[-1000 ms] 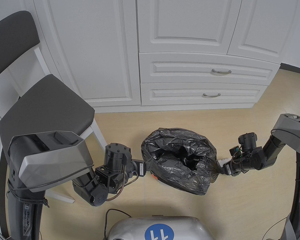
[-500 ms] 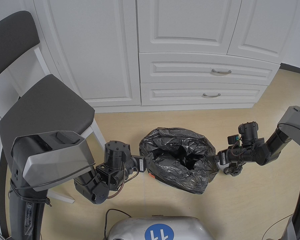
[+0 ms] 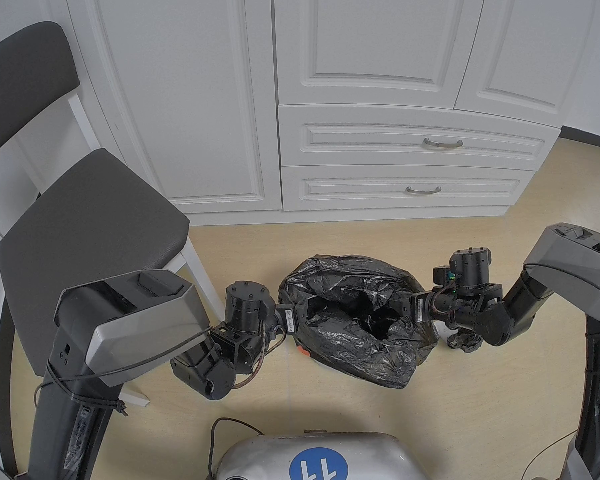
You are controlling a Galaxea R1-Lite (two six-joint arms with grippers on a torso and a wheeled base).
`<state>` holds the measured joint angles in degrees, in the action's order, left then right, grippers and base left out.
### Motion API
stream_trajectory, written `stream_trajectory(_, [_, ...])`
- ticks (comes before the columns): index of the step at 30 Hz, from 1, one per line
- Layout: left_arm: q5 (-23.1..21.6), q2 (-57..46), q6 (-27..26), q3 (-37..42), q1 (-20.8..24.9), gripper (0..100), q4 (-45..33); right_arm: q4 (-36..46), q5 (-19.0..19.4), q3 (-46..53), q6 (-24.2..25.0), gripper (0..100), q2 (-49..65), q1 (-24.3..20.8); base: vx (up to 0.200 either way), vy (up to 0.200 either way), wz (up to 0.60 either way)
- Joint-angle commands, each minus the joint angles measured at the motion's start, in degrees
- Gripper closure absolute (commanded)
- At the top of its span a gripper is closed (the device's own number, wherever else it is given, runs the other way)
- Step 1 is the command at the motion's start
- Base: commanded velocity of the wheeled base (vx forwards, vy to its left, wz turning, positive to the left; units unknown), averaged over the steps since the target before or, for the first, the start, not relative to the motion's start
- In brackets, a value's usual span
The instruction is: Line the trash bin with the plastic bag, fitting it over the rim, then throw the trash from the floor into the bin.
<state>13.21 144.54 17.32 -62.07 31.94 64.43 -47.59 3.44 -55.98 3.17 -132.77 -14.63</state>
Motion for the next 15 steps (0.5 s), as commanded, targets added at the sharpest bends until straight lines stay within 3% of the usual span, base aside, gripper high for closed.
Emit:
stream_trajectory(1, [0.58,-0.58,-0.54,0.29,-1.53,0,-5.1,-0.22,-2.03,0.34,0.08,0,-1.09,-2.77,0.0,0.0,0.0])
stream_trajectory(10, [0.23,-5.85,-5.11,3.45,-6.71,0,-9.67,-0.31,-2.73,1.49,0.08,0,1.28,-4.18,0.0,0.0,0.0])
stream_trajectory(15, [0.06,-6.56,-8.09,5.39,-7.77,0,-9.76,-5.49,-3.26,3.86,-0.09,0,2.07,-6.9,0.0,0.0,0.0])
